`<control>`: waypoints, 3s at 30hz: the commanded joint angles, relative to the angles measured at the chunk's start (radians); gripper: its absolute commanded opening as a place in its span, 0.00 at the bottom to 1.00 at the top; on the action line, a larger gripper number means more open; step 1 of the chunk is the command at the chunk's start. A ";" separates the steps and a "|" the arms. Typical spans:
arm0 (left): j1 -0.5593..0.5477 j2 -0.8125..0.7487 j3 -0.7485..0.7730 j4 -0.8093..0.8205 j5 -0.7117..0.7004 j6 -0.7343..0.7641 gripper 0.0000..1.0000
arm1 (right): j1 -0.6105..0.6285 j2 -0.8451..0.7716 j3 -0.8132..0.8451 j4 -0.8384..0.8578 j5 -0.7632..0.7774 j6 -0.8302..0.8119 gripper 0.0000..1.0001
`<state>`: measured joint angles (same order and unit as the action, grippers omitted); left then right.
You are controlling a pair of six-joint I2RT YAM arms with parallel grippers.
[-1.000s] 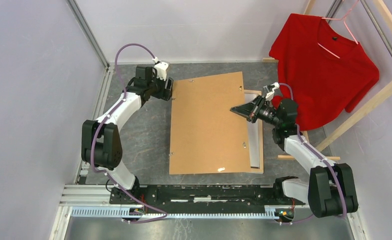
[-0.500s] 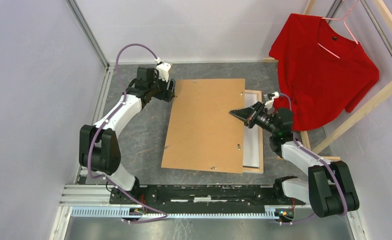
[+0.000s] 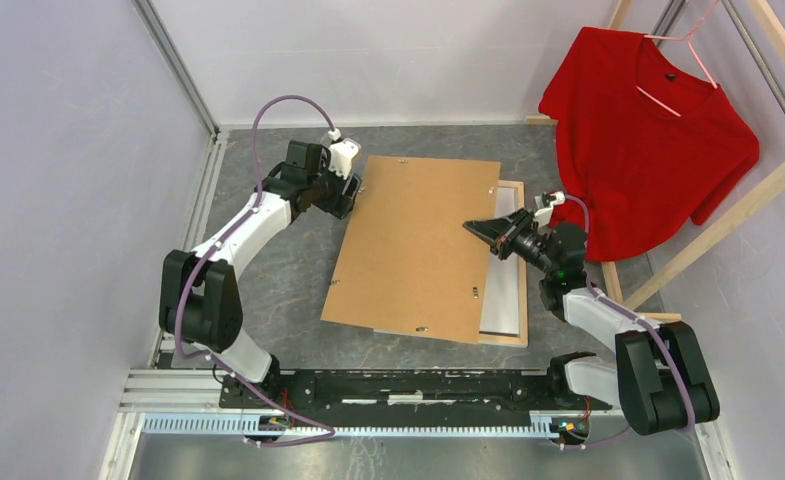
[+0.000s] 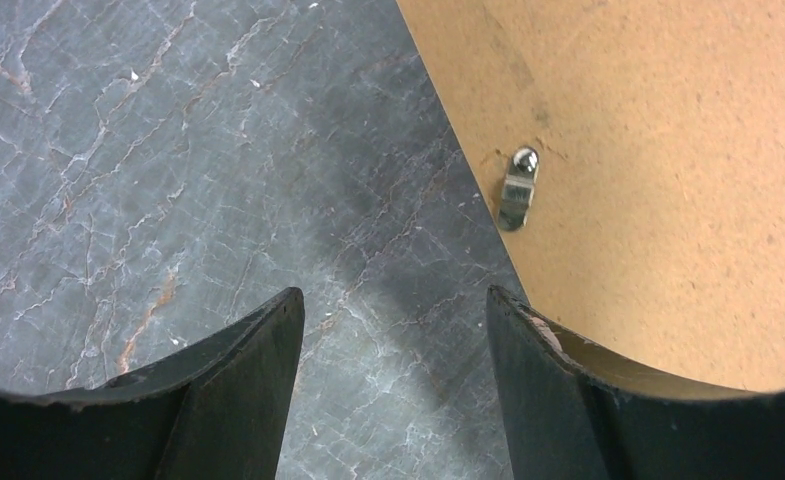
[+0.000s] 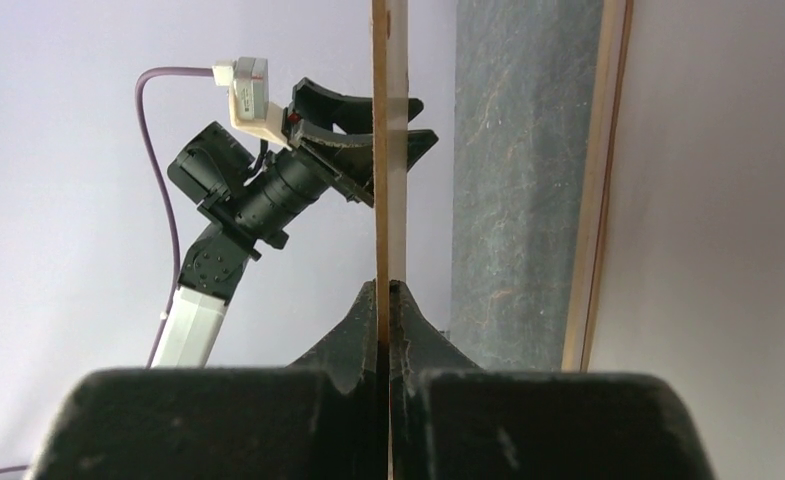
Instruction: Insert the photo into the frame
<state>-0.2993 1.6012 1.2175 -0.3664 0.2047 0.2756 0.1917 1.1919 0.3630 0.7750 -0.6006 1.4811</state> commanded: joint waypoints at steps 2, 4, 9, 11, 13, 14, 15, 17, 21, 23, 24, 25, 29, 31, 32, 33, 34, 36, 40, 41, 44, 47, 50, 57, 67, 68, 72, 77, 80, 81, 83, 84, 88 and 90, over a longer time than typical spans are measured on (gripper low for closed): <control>-0.037 -0.053 0.002 -0.070 0.045 0.059 0.75 | 0.010 -0.054 -0.023 0.164 0.072 0.063 0.00; -0.038 -0.068 -0.016 -0.081 0.035 0.073 0.75 | 0.010 -0.060 -0.028 0.164 0.105 0.063 0.00; -0.037 -0.127 -0.097 -0.094 0.007 0.087 0.75 | 0.010 -0.055 -0.027 0.175 0.171 0.070 0.00; -0.038 -0.156 -0.132 -0.098 0.005 0.090 0.75 | 0.010 -0.056 -0.024 0.172 0.197 0.071 0.00; -0.038 -0.189 -0.165 -0.100 -0.001 0.091 0.75 | 0.010 -0.057 -0.025 0.170 0.227 0.070 0.00; -0.038 -0.201 -0.177 -0.107 -0.001 0.094 0.75 | 0.010 -0.057 -0.027 0.167 0.238 0.068 0.00; -0.038 -0.215 -0.189 -0.113 -0.004 0.095 0.75 | 0.011 -0.059 -0.029 0.165 0.251 0.068 0.00; -0.038 -0.238 -0.205 -0.132 -0.007 0.098 0.75 | 0.010 -0.062 -0.035 0.165 0.279 0.067 0.00; -0.038 -0.284 -0.236 -0.146 -0.016 0.107 0.75 | 0.010 -0.075 -0.039 0.156 0.326 0.071 0.00; -0.038 -0.300 -0.245 -0.154 -0.013 0.108 0.75 | 0.011 -0.080 -0.038 0.150 0.343 0.071 0.00; -0.038 -0.305 -0.248 -0.159 -0.009 0.109 0.75 | 0.010 -0.081 -0.036 0.148 0.348 0.071 0.00; -0.038 -0.310 -0.251 -0.162 -0.003 0.109 0.75 | 0.011 -0.082 -0.034 0.142 0.350 0.069 0.00; -0.041 -0.312 -0.259 -0.178 0.020 0.123 0.75 | 0.002 -0.085 -0.028 0.134 0.352 0.059 0.00; -0.041 -0.308 -0.259 -0.187 0.027 0.130 0.75 | -0.032 -0.069 0.003 0.101 0.260 0.026 0.00; -0.041 -0.305 -0.258 -0.193 0.028 0.136 0.76 | -0.058 -0.048 0.025 0.080 0.179 0.005 0.00; -0.041 -0.300 -0.256 -0.195 0.024 0.141 0.76 | -0.087 -0.031 0.041 0.077 0.110 -0.008 0.00; -0.041 -0.296 -0.255 -0.196 0.017 0.144 0.76 | -0.112 -0.008 0.056 0.062 0.035 -0.027 0.00; -0.041 -0.284 -0.250 -0.195 0.000 0.153 0.77 | -0.176 0.013 0.079 0.010 -0.115 -0.082 0.00; -0.040 -0.263 -0.242 -0.167 -0.015 0.157 0.77 | -0.267 0.012 0.106 -0.122 -0.272 -0.223 0.00; -0.040 -0.256 -0.241 -0.160 -0.014 0.157 0.77 | -0.279 0.007 0.113 -0.161 -0.288 -0.259 0.00; -0.040 -0.231 -0.227 -0.156 -0.018 0.153 0.77 | -0.319 0.008 0.148 -0.282 -0.326 -0.351 0.00; -0.041 -0.214 -0.220 -0.146 -0.022 0.152 0.77 | -0.352 0.019 0.176 -0.358 -0.342 -0.413 0.00; -0.040 -0.207 -0.221 -0.136 -0.019 0.152 0.76 | -0.362 0.047 0.209 -0.393 -0.345 -0.452 0.00; -0.041 -0.190 -0.221 -0.124 -0.007 0.151 0.77 | -0.363 0.160 0.314 -0.502 -0.355 -0.546 0.00; -0.041 -0.172 -0.238 -0.102 0.004 0.148 0.77 | -0.364 0.251 0.345 -0.472 -0.360 -0.540 0.00; -0.040 -0.171 -0.239 -0.101 0.005 0.147 0.77 | -0.363 0.256 0.340 -0.462 -0.359 -0.536 0.00; -0.041 -0.165 -0.242 -0.101 0.007 0.149 0.77 | -0.363 0.277 0.324 -0.424 -0.358 -0.513 0.00; -0.041 -0.164 -0.245 -0.099 0.011 0.150 0.76 | -0.363 0.303 0.324 -0.382 -0.363 -0.493 0.00; -0.040 -0.163 -0.249 -0.099 0.010 0.148 0.76 | -0.363 0.319 0.334 -0.379 -0.364 -0.493 0.00; -0.040 -0.163 -0.251 -0.100 0.010 0.149 0.76 | -0.363 0.324 0.336 -0.378 -0.364 -0.493 0.00; -0.040 -0.162 -0.251 -0.100 0.010 0.149 0.76 | -0.362 0.333 0.338 -0.378 -0.364 -0.493 0.00; -0.040 -0.162 -0.250 -0.099 0.010 0.149 0.76 | -0.363 0.335 0.338 -0.378 -0.364 -0.494 0.00; -0.041 -0.159 -0.248 -0.097 0.012 0.145 0.75 | -0.362 0.349 0.338 -0.388 -0.360 -0.511 0.00; -0.042 -0.157 -0.249 -0.096 0.016 0.141 0.75 | -0.362 0.361 0.341 -0.390 -0.358 -0.521 0.00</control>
<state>-0.3378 1.4353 0.9653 -0.4973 0.1932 0.3855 -0.1669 1.5425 0.6674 0.3275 -0.9127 0.9546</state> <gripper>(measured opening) 0.757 0.018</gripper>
